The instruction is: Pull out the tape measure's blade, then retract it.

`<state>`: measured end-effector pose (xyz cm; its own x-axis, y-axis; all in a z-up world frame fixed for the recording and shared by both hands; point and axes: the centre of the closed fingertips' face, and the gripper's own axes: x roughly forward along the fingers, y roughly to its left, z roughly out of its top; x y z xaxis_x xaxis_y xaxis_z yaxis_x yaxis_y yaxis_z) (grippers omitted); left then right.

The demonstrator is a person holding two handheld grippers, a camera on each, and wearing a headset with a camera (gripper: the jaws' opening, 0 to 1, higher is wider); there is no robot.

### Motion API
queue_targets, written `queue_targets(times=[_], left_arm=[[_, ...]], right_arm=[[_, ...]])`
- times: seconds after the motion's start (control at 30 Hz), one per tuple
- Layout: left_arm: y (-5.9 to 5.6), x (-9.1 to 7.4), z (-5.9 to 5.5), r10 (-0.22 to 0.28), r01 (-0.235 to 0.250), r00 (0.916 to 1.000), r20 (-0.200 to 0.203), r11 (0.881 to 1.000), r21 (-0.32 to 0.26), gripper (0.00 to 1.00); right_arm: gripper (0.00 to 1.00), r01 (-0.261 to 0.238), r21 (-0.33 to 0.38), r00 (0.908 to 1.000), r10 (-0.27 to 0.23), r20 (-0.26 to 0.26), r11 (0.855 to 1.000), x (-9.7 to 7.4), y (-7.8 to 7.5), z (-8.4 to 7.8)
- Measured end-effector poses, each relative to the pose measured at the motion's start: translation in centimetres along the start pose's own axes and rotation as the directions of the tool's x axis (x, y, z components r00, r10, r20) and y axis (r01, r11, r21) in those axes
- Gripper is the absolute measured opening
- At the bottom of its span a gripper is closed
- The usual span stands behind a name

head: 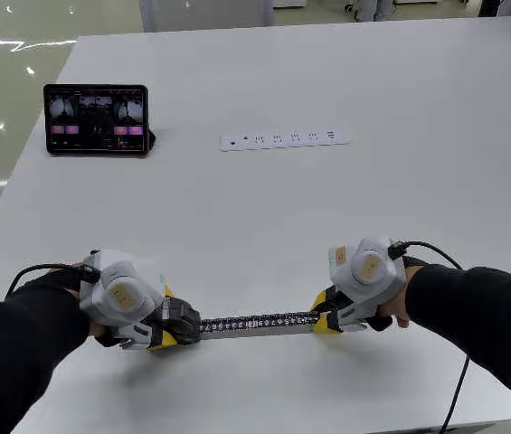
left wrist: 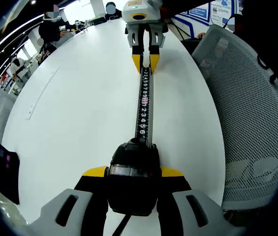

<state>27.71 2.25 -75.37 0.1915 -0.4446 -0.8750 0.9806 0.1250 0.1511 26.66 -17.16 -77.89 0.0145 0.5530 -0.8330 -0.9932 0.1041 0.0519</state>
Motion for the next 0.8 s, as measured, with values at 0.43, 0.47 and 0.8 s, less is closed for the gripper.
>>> queue_targets(times=[0.43, 0.47, 0.8], left_arm=[[0.00, 0.00, 0.01, 0.001, -0.001, 1.0000, 0.001, 1.000, -0.001, 0.33], [0.00, 0.00, 0.00, 0.001, -0.001, 1.0000, 0.001, 1.000, -0.001, 0.33], [0.03, 0.03, -0.04, 0.001, -0.001, 1.0000, 0.000, 1.000, -0.001, 0.33]], right_arm=[[0.10, 0.005, 0.002, 1.0000, -0.005, -0.003, 1.000, -0.29, -0.09, -0.42], [0.10, 0.006, 0.001, 1.0000, -0.006, -0.004, 1.000, -0.30, -0.09, -0.45], [0.10, 0.008, 0.004, 0.9999, -0.008, -0.006, 1.000, -0.53, -0.13, -0.77]])
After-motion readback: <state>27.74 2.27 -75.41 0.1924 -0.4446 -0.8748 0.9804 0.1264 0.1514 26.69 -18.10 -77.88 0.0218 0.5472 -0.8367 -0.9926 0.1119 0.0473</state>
